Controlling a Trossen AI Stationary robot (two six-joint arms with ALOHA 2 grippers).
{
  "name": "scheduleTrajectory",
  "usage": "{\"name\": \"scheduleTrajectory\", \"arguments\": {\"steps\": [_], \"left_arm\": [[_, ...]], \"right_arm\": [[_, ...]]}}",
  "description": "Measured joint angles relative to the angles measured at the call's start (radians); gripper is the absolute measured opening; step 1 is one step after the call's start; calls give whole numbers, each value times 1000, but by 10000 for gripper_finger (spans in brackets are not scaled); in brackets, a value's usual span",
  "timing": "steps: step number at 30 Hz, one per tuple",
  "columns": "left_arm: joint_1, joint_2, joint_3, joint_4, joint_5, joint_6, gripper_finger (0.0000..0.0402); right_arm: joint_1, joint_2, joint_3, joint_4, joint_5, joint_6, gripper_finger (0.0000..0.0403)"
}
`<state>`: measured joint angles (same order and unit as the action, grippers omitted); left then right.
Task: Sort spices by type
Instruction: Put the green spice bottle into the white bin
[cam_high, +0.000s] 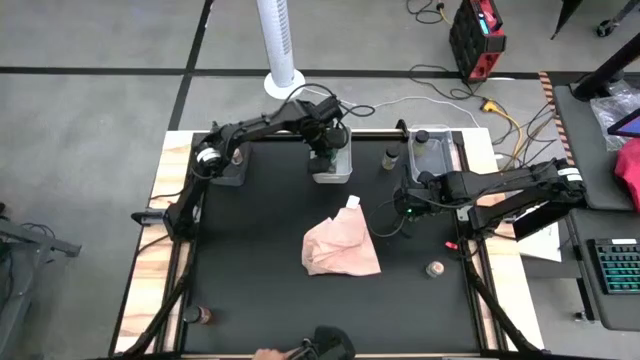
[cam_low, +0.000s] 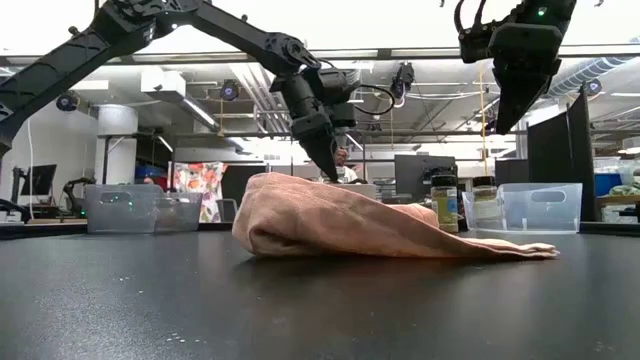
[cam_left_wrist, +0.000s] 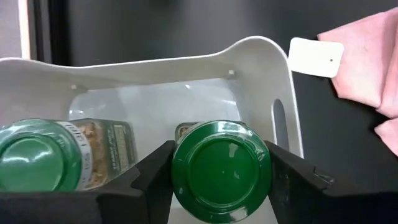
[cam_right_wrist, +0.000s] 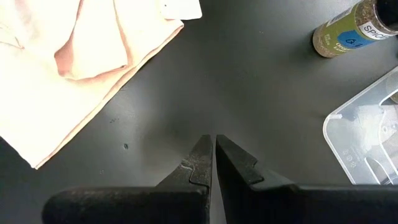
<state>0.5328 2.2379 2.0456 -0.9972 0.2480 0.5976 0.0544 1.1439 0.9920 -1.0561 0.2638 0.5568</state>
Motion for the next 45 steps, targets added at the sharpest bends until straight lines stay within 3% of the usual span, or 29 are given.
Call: {"name": "scheduleTrajectory", "arguments": {"steps": [16, 27, 45], "left_arm": [[9, 46, 7, 28, 13, -11, 188], [13, 58, 35, 31, -13, -30, 248], [13, 47, 83, -23, -39, -31, 253]], "right_arm": [[0, 0, 0, 9, 0, 0, 12], [0, 0, -2, 19, 0, 0, 12], [0, 0, -2, 22, 0, 1, 12]]}}
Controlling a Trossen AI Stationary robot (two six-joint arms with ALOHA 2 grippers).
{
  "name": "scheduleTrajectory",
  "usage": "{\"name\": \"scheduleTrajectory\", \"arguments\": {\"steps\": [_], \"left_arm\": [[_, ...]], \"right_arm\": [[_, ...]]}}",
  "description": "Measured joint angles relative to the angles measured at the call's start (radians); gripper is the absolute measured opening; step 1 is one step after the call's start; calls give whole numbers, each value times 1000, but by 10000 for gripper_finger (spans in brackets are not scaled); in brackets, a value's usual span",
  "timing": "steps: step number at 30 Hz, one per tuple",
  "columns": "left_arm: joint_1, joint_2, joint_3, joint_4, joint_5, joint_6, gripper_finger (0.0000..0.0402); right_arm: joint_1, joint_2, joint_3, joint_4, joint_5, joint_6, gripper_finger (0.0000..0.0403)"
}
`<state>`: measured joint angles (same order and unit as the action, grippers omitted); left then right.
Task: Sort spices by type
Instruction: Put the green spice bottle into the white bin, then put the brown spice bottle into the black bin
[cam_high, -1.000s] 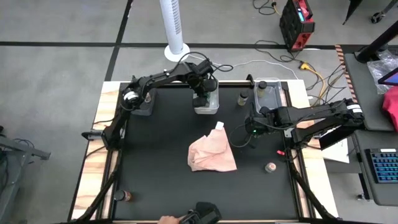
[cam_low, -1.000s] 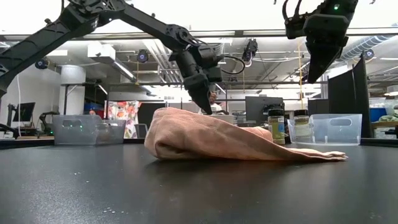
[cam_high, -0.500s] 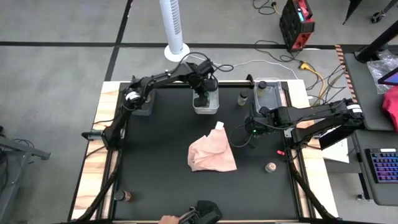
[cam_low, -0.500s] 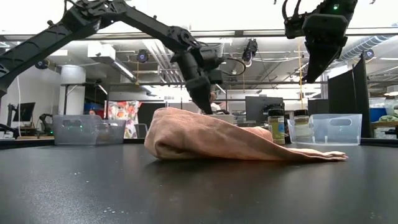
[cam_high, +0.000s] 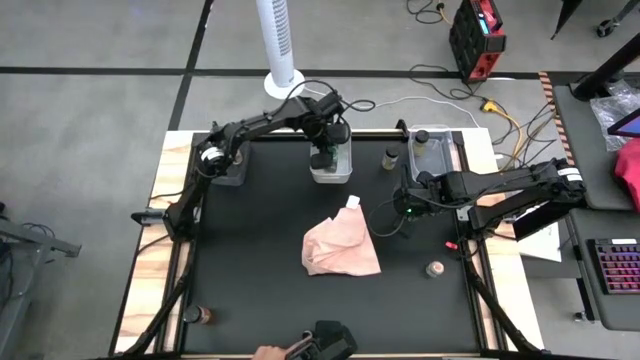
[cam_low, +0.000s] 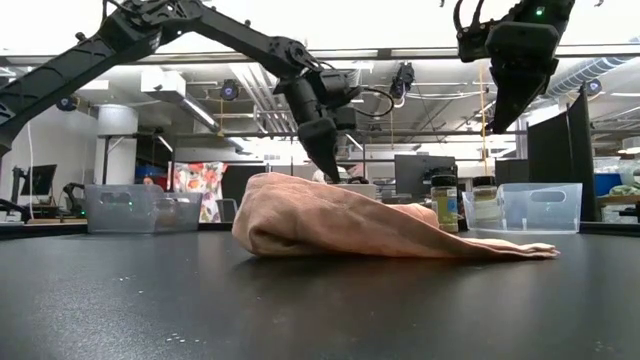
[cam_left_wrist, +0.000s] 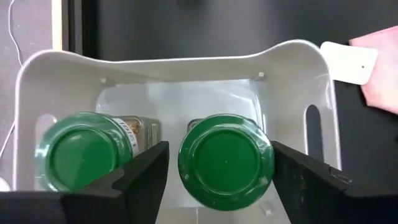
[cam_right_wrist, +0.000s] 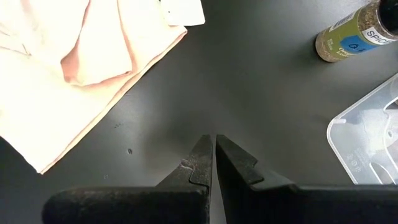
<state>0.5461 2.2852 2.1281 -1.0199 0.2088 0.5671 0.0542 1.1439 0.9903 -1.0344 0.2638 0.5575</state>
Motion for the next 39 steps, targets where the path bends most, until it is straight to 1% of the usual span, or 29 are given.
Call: {"name": "scheduleTrajectory", "arguments": {"steps": [12, 22, 27, 29, 39], "left_arm": [[1, -2, 105, -118, 0, 8, 254], [1, -3, 157, -152, 0, 0, 254], [1, -14, 185, -212, -57, -34, 254], [1, -23, 189, -238, -62, -47, 254], [-16, -113, 181, -266, -62, -116, 254]], "right_arm": [[0, 0, -4, 0, 0, 10, 12], [0, 0, -13, 3, 0, 11, 12], [0, 0, -37, 17, 7, 11, 12], [0, 0, -48, 26, 8, 11, 12], [0, 0, -71, 35, 29, 47, 12]]}}
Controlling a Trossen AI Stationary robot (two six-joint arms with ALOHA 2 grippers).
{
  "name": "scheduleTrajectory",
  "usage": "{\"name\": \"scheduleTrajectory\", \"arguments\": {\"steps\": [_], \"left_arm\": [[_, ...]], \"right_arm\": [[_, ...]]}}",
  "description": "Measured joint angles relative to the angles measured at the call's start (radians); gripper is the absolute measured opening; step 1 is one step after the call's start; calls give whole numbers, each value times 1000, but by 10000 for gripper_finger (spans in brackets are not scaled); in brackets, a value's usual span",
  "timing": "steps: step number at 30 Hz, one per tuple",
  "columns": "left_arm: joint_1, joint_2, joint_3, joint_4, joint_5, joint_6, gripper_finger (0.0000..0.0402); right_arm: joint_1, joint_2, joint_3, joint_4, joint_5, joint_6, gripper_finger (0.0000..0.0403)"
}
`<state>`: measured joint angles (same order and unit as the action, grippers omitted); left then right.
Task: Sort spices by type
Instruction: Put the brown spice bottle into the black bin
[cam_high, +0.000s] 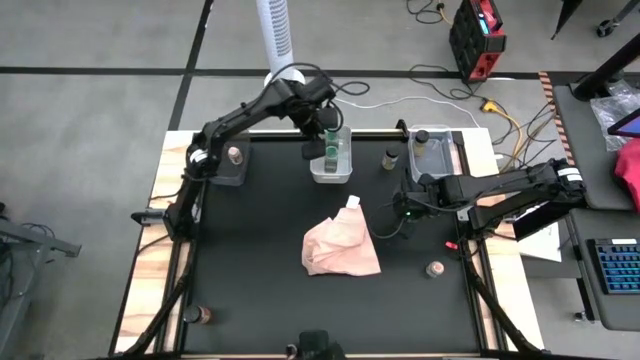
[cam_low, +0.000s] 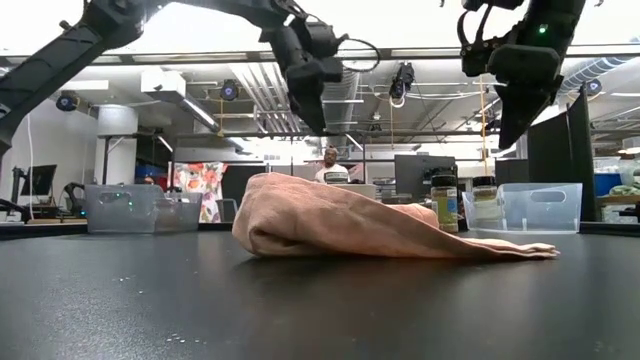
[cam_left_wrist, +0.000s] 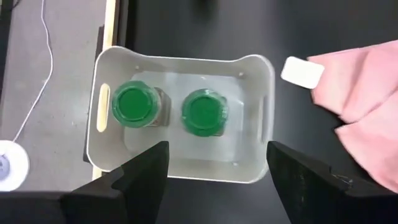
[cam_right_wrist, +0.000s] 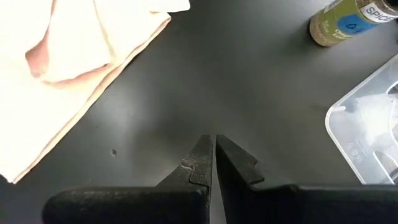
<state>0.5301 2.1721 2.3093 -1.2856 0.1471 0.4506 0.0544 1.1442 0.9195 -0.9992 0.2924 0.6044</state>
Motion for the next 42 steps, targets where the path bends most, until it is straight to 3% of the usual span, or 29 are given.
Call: {"name": "scheduleTrajectory", "arguments": {"steps": [6, 10, 19, 25, 32, 37, 42], "left_arm": [[-48, -85, -45, -14, 0, -26, 254], [-89, -188, -164, 36, 3, -53, 254], [-246, -624, -791, 466, -44, -266, 254], [-470, -878, -1134, 703, -299, -403, 254], [-777, -1071, -1384, 944, -683, -518, 254], [-962, -1131, -1529, 1161, -905, -506, 254], [-1032, -1143, -1587, 1198, -1103, -502, 254]], "right_arm": [[0, 0, -1, 64, 0, -39, 12], [0, 0, -3, 100, 1, -42, 12], [0, 0, -27, 131, 23, -26, 12], [0, 0, -31, 166, 23, -22, 12], [1, 0, -47, 253, 27, -12, 12], [41, 0, -88, 396, 245, 88, 12], [50, 0, -89, 424, 386, 113, 12]]}}
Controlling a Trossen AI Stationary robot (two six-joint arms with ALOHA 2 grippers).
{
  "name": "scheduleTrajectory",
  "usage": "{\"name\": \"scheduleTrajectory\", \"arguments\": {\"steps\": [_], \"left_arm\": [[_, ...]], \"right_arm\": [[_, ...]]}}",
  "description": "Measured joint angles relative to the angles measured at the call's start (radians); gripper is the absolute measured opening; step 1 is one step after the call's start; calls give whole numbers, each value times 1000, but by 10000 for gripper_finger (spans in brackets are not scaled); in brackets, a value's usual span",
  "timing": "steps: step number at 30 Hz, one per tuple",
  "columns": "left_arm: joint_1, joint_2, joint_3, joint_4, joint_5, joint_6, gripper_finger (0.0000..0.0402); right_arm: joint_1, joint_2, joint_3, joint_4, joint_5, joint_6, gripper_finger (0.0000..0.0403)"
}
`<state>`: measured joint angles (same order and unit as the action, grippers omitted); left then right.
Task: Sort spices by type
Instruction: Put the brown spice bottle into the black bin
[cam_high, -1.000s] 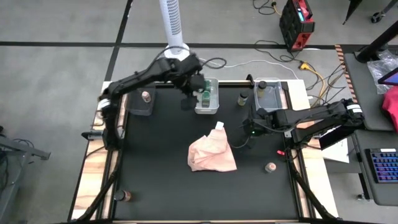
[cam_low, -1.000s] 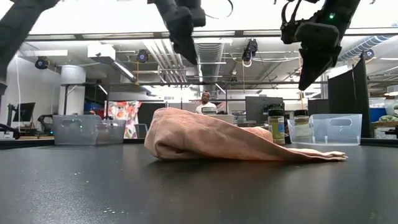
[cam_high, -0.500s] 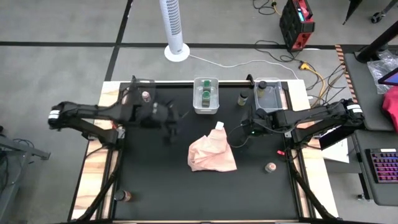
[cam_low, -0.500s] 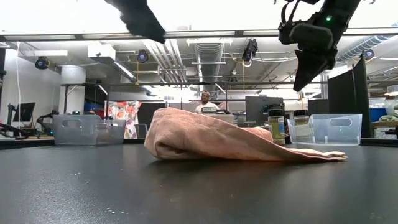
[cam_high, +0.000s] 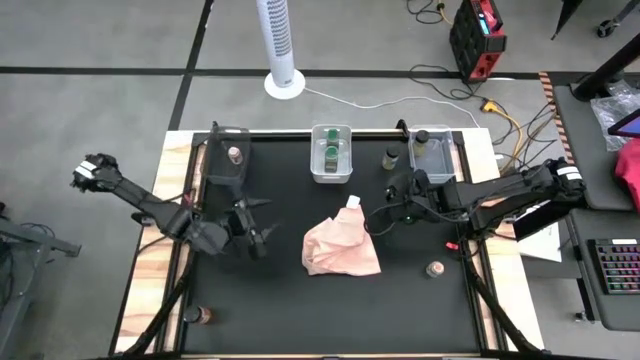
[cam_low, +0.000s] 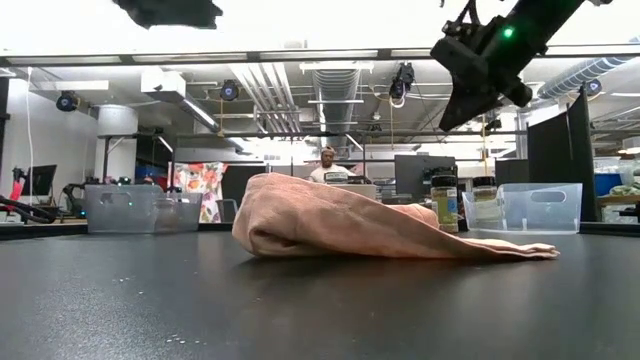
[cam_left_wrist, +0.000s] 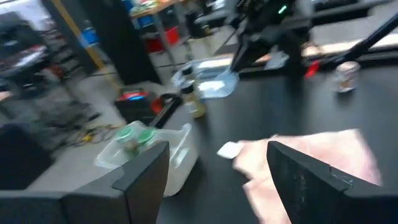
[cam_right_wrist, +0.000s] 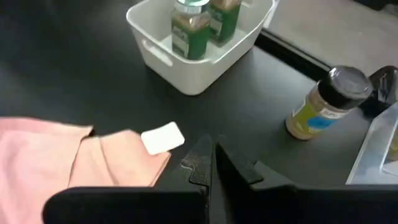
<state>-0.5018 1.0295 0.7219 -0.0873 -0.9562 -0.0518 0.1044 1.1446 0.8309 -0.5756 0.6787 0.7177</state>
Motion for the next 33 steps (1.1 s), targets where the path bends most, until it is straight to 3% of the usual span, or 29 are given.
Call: {"name": "scheduleTrajectory", "arguments": {"steps": [6, 9, 20, 25, 33], "left_arm": [[-3, 5, -21, 1, -15, -18, 254], [-3, 11, -23, 1, -14, -20, 254], [-2, 14, -12, 1, -15, -37, 254], [-1, 14, -6, 0, -14, -38, 254], [6, 14, -11, -4, -36, -36, 254]], "right_arm": [[3, 0, 11, 15, -8, 1, 12], [3, 0, 16, 15, -60, -1, 12], [20, 0, 21, 7, -488, -22, 12], [50, 0, 21, -32, -650, 105, 12], [173, 0, 28, -178, -706, 383, 12]]}}
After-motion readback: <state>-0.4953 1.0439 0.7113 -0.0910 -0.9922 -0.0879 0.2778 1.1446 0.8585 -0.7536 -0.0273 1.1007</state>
